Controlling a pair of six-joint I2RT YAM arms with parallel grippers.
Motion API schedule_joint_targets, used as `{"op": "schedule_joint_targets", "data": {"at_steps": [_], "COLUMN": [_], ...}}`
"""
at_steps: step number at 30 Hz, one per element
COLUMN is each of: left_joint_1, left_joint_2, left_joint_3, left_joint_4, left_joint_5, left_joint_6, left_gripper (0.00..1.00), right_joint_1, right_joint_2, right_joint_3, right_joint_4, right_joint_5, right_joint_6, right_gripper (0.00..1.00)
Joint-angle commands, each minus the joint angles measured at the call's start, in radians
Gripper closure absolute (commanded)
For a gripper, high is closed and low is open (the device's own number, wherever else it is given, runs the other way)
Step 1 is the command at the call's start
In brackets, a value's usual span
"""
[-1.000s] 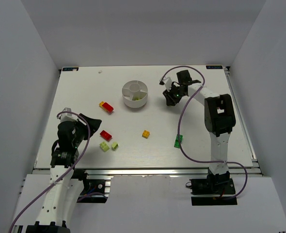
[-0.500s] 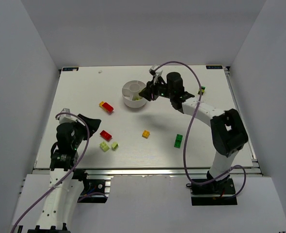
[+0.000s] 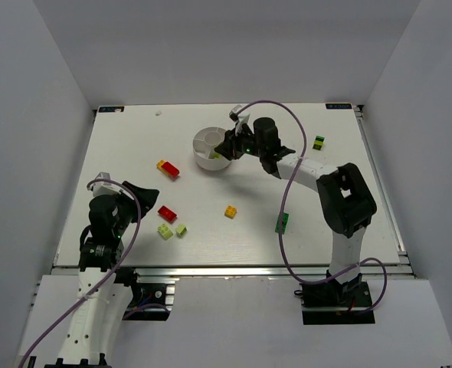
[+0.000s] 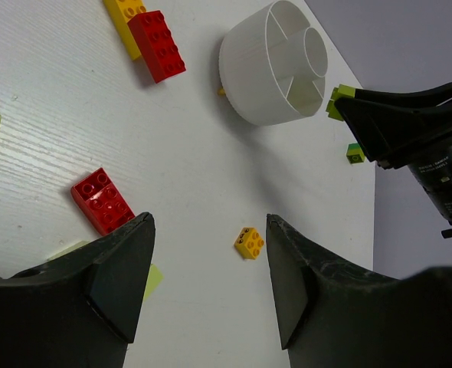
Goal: Sort the legos into containers by color
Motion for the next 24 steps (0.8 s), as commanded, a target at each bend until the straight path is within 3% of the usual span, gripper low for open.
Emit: {"op": "schedule_joint_targets", "data": {"at_steps": [1, 24], "left_joint_1": [0.000, 0.000], "left_joint_2": [0.001, 0.004], "left_joint_3": [0.035, 0.036], "left_joint_4": [-0.002, 0.002], "left_joint_5": [-0.011, -0.013], "left_joint_6": [-0.002, -0.002], "left_gripper": [0.30, 0.30], "right_joint_1": [0.002, 0.002], "right_joint_2": [0.016, 0.051], "right_joint_3": [0.054, 0.072], "right_joint_4": [0.074, 0.069], "right_joint_5": [0.016, 0.022], "right_joint_6": [-0.030, -0.063], "right_gripper": [0.79, 0.52]}}
